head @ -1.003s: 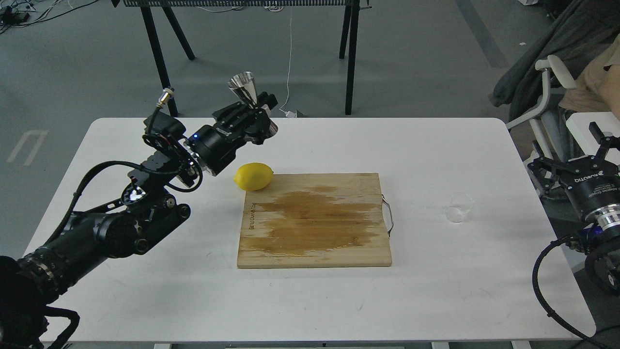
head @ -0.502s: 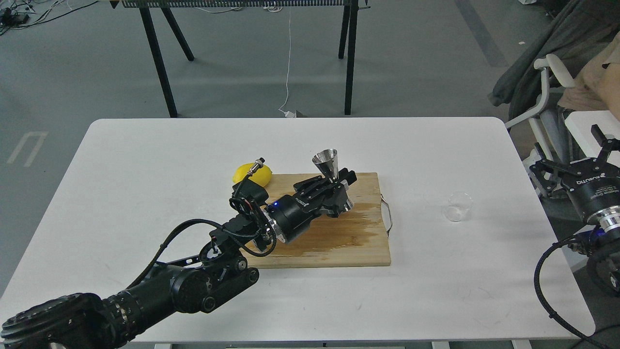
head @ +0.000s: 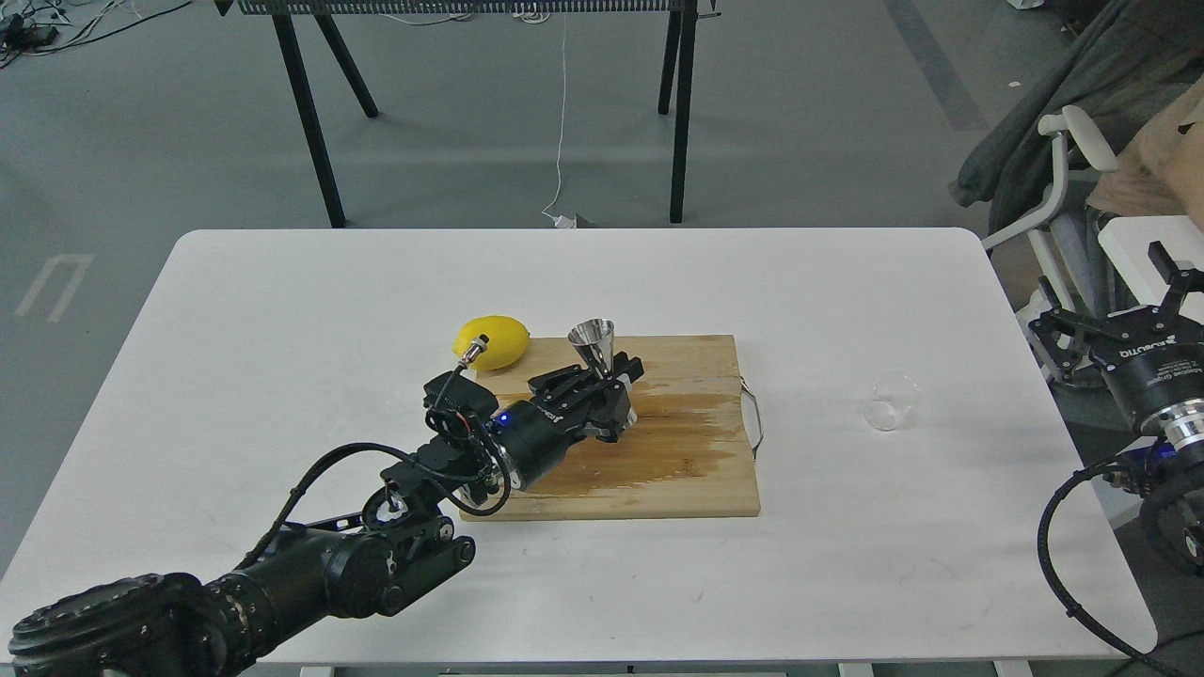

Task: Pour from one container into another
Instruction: 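Lower the jigger upright onto the cutting board with the left hand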

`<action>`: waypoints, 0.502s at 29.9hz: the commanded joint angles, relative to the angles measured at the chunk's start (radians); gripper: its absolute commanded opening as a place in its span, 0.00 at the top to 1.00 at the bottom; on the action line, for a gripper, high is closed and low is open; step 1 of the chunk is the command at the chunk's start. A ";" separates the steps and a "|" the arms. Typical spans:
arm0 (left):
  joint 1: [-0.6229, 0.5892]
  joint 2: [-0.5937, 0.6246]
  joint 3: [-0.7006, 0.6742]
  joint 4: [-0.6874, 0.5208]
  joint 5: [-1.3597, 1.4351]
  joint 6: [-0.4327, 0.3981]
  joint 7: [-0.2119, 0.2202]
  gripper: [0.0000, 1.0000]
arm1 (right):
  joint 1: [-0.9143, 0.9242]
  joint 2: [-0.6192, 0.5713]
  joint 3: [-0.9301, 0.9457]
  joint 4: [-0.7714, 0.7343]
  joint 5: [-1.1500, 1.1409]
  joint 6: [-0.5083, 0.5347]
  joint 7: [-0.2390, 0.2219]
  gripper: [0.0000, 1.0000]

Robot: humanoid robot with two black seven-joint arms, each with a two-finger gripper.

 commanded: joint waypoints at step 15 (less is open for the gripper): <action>0.002 0.000 0.042 0.012 -0.006 0.005 0.000 0.87 | -0.001 0.002 0.000 0.000 0.000 0.000 0.000 0.01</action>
